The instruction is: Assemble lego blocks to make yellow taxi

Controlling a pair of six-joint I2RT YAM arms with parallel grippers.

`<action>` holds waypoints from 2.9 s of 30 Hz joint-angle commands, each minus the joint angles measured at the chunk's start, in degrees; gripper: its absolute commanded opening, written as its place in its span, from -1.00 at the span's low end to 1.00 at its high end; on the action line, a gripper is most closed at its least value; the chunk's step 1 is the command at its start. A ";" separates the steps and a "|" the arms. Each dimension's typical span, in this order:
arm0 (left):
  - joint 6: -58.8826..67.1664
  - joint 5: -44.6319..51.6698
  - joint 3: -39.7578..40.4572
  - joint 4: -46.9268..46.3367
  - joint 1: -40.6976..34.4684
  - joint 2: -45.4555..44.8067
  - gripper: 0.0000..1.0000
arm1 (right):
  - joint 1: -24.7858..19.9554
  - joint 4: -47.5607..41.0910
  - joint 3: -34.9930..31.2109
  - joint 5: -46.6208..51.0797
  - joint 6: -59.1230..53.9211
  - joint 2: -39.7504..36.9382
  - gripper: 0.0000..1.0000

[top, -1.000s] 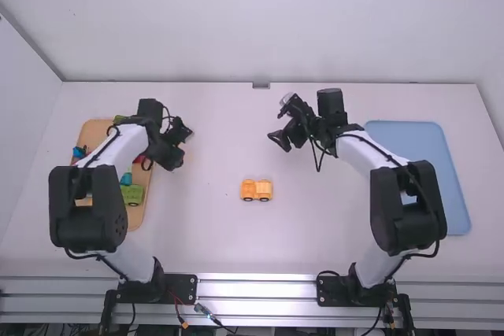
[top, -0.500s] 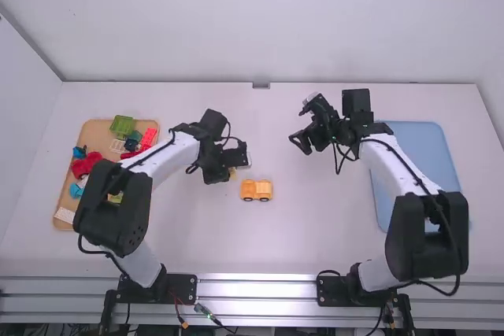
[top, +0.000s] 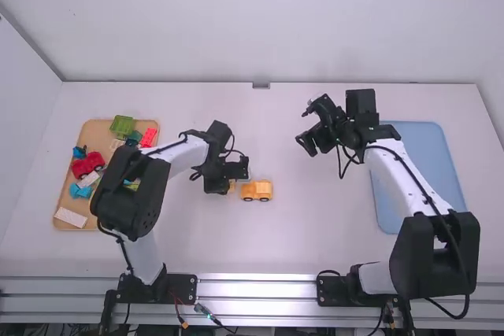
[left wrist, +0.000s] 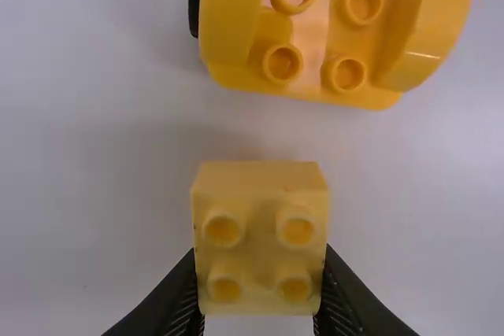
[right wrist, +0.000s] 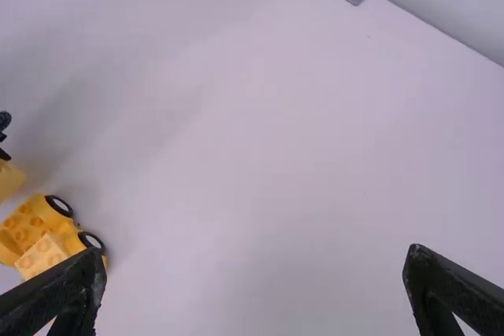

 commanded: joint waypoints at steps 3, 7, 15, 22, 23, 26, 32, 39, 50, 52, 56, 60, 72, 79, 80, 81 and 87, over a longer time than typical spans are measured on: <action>0.63 -2.69 -4.17 3.69 0.42 0.44 -0.96 | 0.00 -0.09 0.48 0.13 0.02 -1.33 0.98; 0.66 -4.28 -6.36 6.49 0.42 0.44 -0.81 | 0.11 -0.09 0.48 0.09 0.00 -1.31 0.98; 0.61 -4.28 -5.92 6.40 0.42 0.42 0.98 | -0.31 -0.11 0.48 -0.11 0.02 -1.33 0.98; 0.68 -3.13 -0.55 0.66 0.42 0.35 0.98 | -0.15 0.15 0.48 -0.09 0.02 -1.31 0.98; 0.81 -2.34 0.48 -0.13 0.42 0.31 0.98 | 0.00 0.17 0.48 -0.09 -0.17 -1.31 0.98; 2.27 -0.68 1.99 -1.25 1.01 -0.11 0.97 | 0.11 0.09 0.48 -0.13 -1.27 -1.31 0.98; 3.69 8.31 1.33 -0.57 5.55 -4.28 0.98 | -0.33 0.07 0.48 -0.50 -1.66 -1.31 0.98; 15.17 30.03 -4.87 6.25 12.33 -6.49 0.98 | -0.04 0.22 0.48 -0.55 -1.68 -1.27 0.98; 0.26 37.99 -23.87 39.28 15.19 -6.40 0.98 | 0.87 -0.39 0.37 -2.32 -4.11 -1.27 0.97; 0.13 38.01 -26.45 43.43 15.21 -6.40 0.98 | 0.87 0.04 -0.72 -6.97 -8.87 -1.27 0.98; 0.15 37.94 -27.15 43.98 15.26 -6.40 1.00 | 0.35 2.56 -3.89 -11.15 -13.42 -1.27 0.97; 2.82 38.34 -27.15 42.82 16.72 -6.19 0.82 | -0.85 8.22 -9.46 -18.86 -17.81 -1.27 0.98; 9.62 43.71 -25.62 40.17 19.89 -3.39 0.84 | -2.47 24.48 -22.64 -29.16 -20.11 -1.27 0.98; 9.60 43.91 -22.16 39.80 19.85 0.98 0.67 | -0.44 25.07 -24.48 -29.14 -22.36 -1.16 0.98; 9.60 44.00 -21.62 39.71 20.09 1.57 0.65 | -0.13 25.05 -24.70 -29.09 -22.45 -1.09 0.98; 9.60 44.19 -21.18 39.47 20.09 2.14 0.64 | 0.15 24.81 -24.76 -29.00 -22.93 -0.79 0.98; 13.79 44.22 -20.74 36.37 19.65 2.95 0.47 | 0.02 24.83 -24.76 -29.11 -24.20 1.44 0.98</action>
